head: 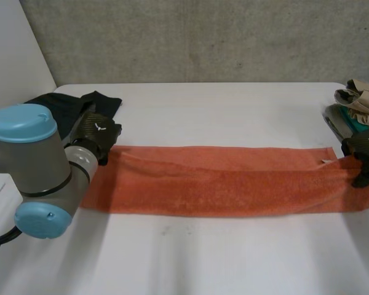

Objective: Fold the laundry.

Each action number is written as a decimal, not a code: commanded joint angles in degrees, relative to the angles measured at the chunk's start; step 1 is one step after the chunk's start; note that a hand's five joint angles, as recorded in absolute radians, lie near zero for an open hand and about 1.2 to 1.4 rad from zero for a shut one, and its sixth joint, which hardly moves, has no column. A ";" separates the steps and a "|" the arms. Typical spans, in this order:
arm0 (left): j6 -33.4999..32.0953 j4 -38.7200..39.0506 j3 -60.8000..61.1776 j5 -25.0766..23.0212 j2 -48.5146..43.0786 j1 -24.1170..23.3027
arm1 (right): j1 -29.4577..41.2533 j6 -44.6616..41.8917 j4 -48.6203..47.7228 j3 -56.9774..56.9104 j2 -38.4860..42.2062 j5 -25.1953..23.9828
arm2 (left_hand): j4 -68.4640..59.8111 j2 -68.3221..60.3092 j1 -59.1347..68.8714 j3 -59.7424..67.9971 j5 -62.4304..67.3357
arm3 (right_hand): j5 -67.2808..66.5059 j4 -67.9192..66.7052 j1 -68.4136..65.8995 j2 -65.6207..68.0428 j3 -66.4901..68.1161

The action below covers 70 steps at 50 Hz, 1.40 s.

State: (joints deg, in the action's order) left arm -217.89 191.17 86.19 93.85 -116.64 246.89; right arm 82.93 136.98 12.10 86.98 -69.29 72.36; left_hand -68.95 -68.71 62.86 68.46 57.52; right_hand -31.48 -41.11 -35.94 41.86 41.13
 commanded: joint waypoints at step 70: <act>0.18 11.88 11.01 -5.07 2.38 0.78 | -0.92 5.85 -11.49 4.24 0.03 -2.38 | 51.67 51.43 -45.59 -51.18 -50.25 | 21.83 21.47 16.29 -22.22 -21.48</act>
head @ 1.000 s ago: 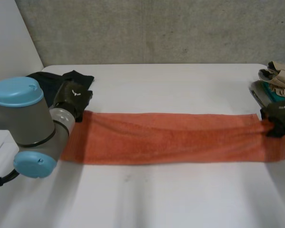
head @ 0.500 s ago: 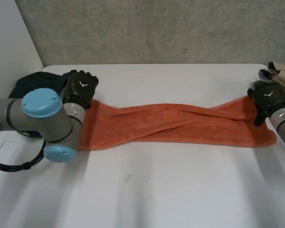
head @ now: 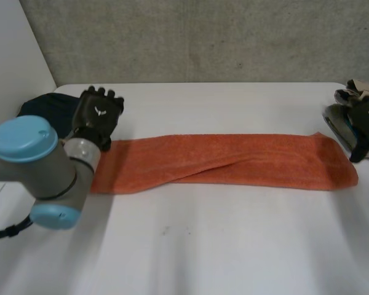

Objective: Fold the laundry.

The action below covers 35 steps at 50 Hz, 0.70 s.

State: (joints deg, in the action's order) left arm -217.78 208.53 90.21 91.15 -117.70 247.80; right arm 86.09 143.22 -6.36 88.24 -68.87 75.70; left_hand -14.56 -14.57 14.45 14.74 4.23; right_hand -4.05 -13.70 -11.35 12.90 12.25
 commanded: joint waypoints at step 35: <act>0.51 -11.65 9.37 -2.03 5.81 1.10 | -12.34 -9.79 -4.36 2.55 7.53 -1.70 | -9.96 -9.94 10.07 9.77 10.29 | -65.95 -66.30 -68.65 67.10 67.75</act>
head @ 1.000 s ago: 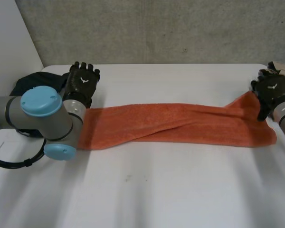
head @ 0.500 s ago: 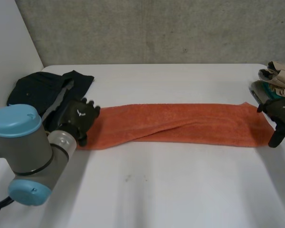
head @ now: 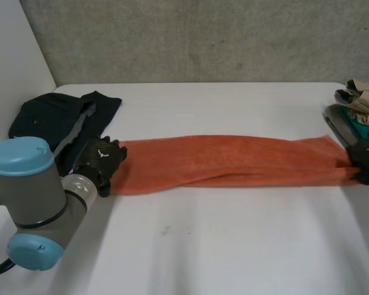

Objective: Fold the laundry.

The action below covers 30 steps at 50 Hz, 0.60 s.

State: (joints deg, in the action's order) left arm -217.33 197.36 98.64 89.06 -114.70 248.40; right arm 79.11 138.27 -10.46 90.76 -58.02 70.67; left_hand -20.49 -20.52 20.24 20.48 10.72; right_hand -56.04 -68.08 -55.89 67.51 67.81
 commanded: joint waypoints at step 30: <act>0.24 -0.58 3.66 -0.03 11.61 1.30 | 28.18 -10.39 -10.10 -2.78 -9.93 -7.20 | -3.51 -3.49 3.77 3.53 3.29 | -13.96 -11.92 -24.11 12.49 12.19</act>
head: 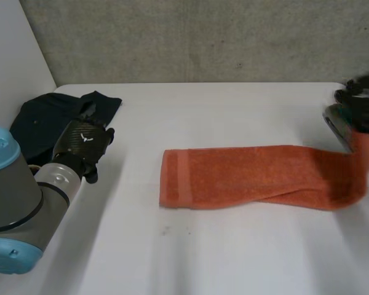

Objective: Fold the laundry.

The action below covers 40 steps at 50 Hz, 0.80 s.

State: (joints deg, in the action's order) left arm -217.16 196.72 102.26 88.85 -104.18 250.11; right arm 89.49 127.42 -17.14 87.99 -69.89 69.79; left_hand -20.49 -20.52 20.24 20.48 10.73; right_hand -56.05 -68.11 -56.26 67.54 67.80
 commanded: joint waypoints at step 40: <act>9.74 0.86 -20.61 -0.35 -19.29 -22.03 | 12.29 28.15 12.22 13.16 -3.32 3.86 | -13.10 -13.07 13.35 13.11 12.87 | 56.05 58.11 46.26 -57.54 -57.80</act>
State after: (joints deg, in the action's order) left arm -208.40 197.73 84.32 88.79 -117.16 231.37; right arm 104.87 158.30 -7.99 98.25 -73.73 74.05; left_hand -26.94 -26.70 27.02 26.89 17.07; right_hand -3.81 -13.47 -11.28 12.50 11.96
